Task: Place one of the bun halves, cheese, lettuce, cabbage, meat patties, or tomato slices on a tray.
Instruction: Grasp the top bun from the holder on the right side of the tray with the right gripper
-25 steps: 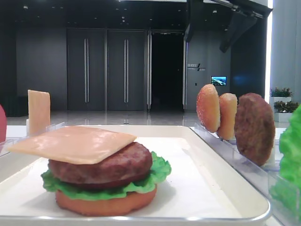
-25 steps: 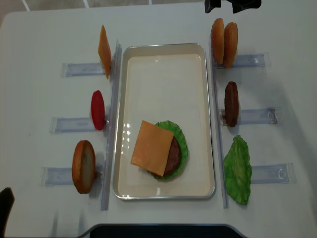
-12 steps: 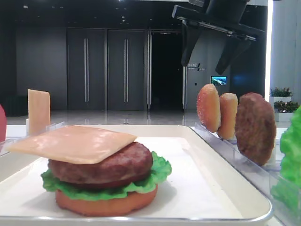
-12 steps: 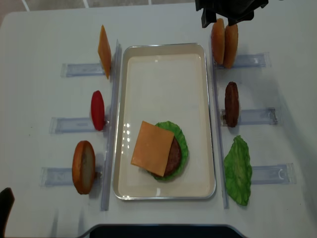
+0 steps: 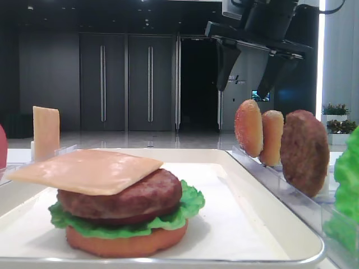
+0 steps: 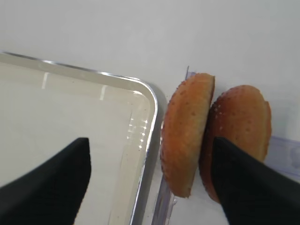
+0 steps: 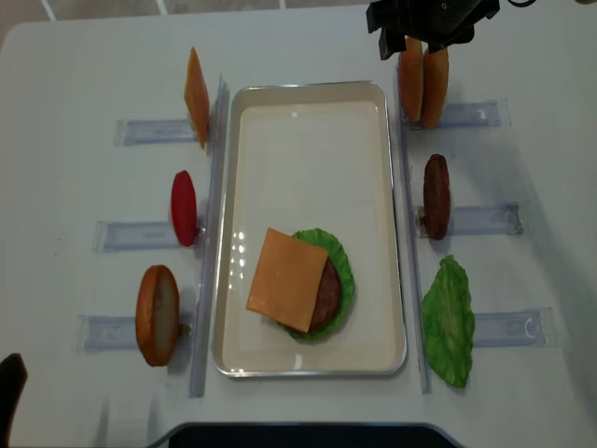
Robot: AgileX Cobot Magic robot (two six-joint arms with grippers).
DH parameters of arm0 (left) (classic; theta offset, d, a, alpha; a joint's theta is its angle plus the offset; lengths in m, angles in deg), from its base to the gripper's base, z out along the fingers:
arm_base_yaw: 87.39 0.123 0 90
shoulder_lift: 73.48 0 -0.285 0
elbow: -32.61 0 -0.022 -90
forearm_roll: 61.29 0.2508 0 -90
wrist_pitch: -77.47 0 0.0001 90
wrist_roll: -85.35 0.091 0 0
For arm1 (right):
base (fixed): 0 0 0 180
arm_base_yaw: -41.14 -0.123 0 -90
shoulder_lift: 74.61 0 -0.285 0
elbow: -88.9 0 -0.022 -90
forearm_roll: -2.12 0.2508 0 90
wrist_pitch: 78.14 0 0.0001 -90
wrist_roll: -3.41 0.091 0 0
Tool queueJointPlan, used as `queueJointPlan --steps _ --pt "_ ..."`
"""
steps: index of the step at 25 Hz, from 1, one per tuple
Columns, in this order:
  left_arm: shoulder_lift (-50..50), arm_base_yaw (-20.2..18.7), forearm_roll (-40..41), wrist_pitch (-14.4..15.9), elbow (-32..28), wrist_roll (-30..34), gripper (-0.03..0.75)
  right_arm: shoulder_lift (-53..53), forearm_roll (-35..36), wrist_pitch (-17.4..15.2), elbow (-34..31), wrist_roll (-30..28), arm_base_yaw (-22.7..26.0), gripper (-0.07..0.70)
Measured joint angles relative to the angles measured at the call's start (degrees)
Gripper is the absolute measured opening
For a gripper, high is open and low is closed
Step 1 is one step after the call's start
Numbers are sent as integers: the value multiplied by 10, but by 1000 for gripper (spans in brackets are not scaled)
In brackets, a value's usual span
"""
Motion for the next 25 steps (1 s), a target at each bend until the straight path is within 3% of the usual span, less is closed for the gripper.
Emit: queueJointPlan --steps 15,25 --pt "0 0 0 0 0 0 535 -31 0 17 0 -4 1 518" --pt "0 0 0 0 0 0 535 -41 -28 28 0 -5 1 354"
